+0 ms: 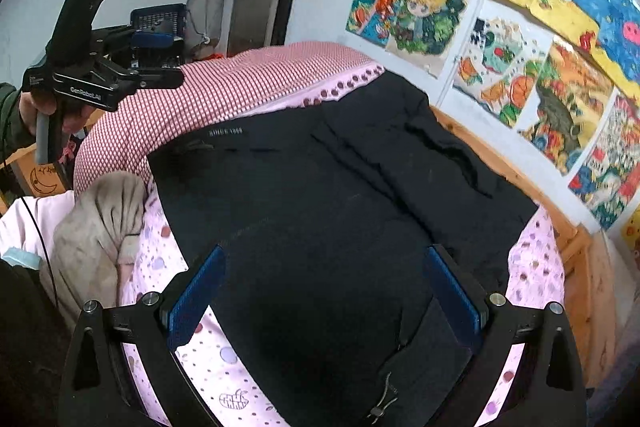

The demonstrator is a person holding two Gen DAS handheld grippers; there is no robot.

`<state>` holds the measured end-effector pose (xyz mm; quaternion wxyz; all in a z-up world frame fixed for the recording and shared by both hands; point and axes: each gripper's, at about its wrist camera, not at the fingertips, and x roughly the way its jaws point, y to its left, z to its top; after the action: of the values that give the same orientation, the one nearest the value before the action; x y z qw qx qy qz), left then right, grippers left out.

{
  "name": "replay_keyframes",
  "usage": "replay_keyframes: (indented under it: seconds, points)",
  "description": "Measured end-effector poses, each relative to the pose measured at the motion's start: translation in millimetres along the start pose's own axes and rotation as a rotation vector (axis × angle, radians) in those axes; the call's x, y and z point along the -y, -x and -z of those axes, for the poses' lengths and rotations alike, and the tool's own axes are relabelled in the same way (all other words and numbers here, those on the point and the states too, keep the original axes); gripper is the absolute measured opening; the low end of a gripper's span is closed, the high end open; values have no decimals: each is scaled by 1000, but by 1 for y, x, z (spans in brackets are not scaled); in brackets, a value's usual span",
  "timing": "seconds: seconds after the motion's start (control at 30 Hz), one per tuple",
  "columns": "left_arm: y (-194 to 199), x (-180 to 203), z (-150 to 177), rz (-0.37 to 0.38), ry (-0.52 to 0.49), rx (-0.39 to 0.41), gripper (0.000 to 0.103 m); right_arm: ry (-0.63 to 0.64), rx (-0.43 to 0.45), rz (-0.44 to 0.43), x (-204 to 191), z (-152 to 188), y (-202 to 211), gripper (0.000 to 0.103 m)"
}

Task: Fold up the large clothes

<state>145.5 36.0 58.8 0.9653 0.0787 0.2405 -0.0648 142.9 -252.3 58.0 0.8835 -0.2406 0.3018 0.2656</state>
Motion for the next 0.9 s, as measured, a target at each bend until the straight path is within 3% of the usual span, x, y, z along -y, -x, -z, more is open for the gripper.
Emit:
replay_keyframes:
  seconds: [0.23,0.37,0.57,0.9]
  points:
    - [-17,-7,28,75,15,-31,103,-45,-39,-15,13,24,-15,97]
    - [-26,0,49,78,-54,-67,103,-23,-96,-7,9,37,-28,97]
    - [-27,16,78,137,-196,-91,103,71,-166,-92,-14,52,-37,97]
    - [-30,34,107,168,-326,-140,103,174,-225,-61,-28,71,-46,97]
